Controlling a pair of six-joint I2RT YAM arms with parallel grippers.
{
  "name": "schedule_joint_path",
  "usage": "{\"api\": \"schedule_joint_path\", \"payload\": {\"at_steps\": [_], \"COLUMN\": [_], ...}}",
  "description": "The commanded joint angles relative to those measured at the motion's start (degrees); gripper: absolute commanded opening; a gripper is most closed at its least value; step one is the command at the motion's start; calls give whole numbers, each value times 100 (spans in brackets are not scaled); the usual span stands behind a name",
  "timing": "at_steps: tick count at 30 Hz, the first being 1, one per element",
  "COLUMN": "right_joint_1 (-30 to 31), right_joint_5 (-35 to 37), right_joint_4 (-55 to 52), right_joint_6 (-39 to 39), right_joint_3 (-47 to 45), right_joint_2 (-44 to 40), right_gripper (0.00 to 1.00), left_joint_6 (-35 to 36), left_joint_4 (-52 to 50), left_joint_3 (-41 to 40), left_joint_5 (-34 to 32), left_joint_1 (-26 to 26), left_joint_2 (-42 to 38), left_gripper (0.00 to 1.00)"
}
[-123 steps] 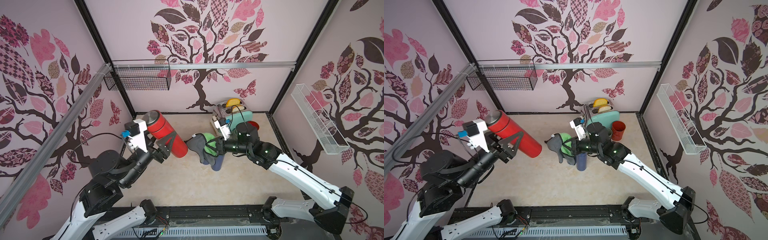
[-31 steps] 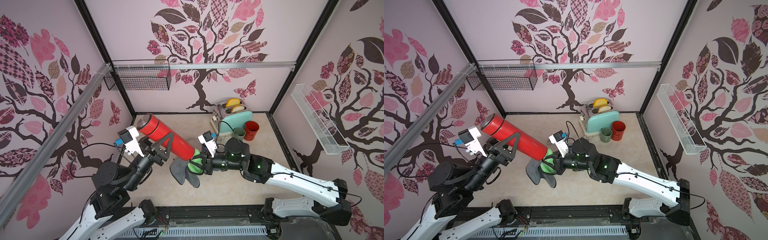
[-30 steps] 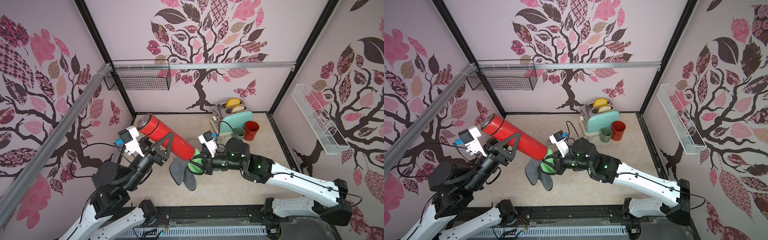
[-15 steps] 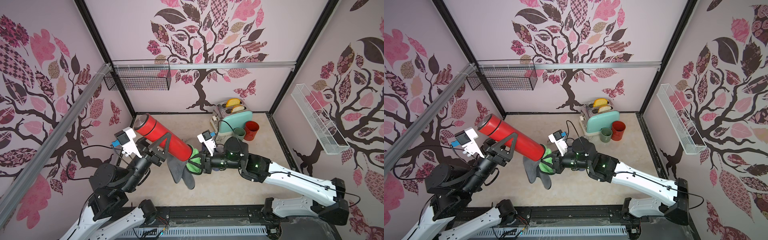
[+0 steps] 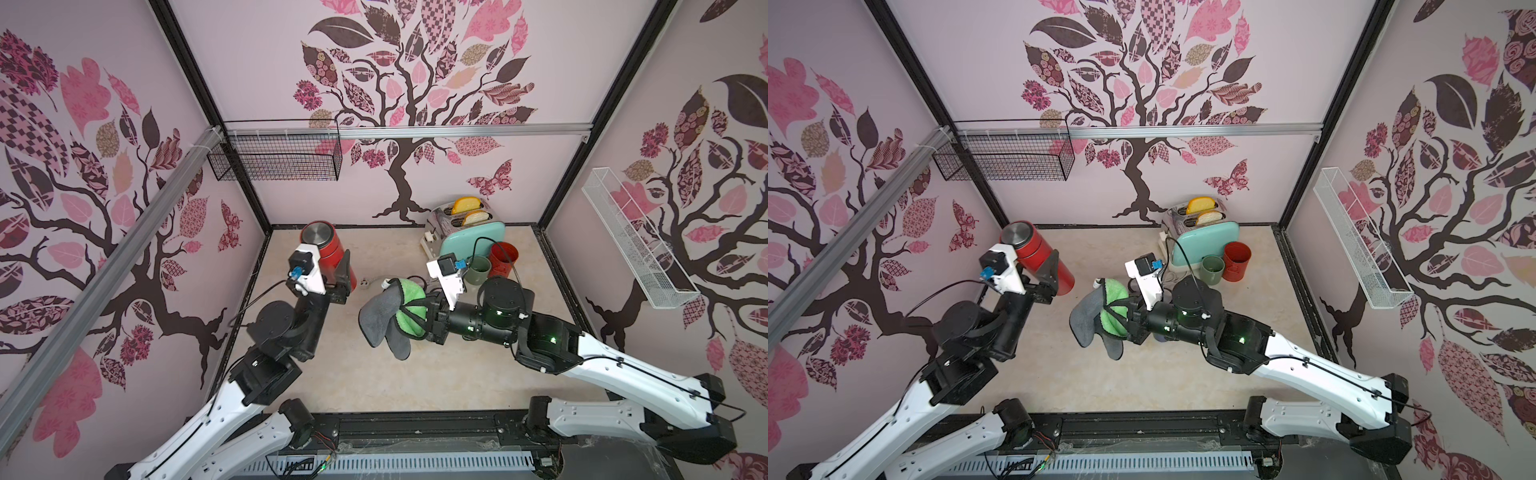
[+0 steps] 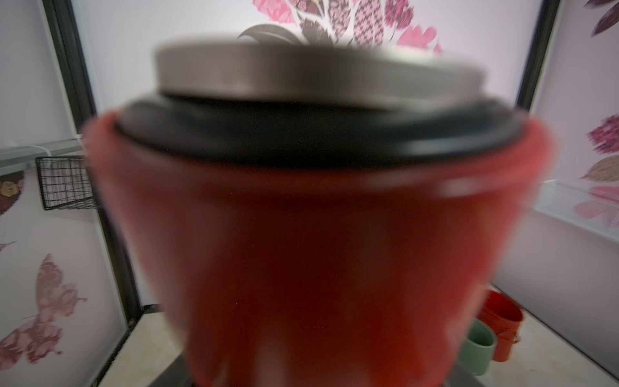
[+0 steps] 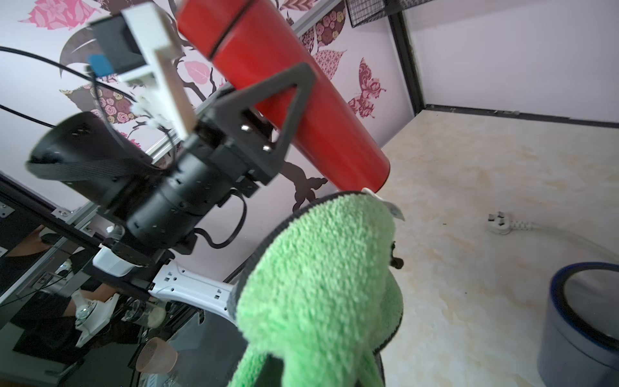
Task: Wipe the surface of the thermos
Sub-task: Wipe the dirt from the surface of the thermos, then place the thermos at the center of the board.
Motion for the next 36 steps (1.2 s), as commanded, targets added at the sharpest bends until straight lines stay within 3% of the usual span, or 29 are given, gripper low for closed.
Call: {"api": "schedule_joint_path", "payload": {"at_steps": [1, 8, 13, 17, 23, 28, 36], "right_joint_1": [-2, -333, -855, -916, -996, -1412, -2066], "right_joint_5": [763, 2011, 2217, 2229, 2020, 1271, 727], "right_joint_4": [-431, -1634, -2477, -2632, -2760, -2810, -2781], "right_joint_6": [-378, -734, -797, -848, -834, -716, -793], "right_joint_3": [384, 954, 1368, 1351, 1255, 1106, 875], "right_joint_2": [-289, -694, -662, -616, -365, -174, -228], "right_gripper": [0, 0, 0, 0, 0, 0, 0], "left_joint_6": [177, -236, -435, -557, -338, -187, -338], "left_joint_4": [732, 1123, 1446, 1872, 3368, 4513, 5560], "left_joint_3": [-46, -262, -358, -373, -512, -377, 232], "left_joint_5": [304, 1724, 2732, 3269, 2863, 2857, 3013], "left_joint_1": [589, 1920, 2959, 3634, 3919, 4106, 4554], "left_joint_2": [239, 879, 1422, 2042, 3128, 4218, 5826], "left_gripper": [0, 0, 0, 0, 0, 0, 0]}}
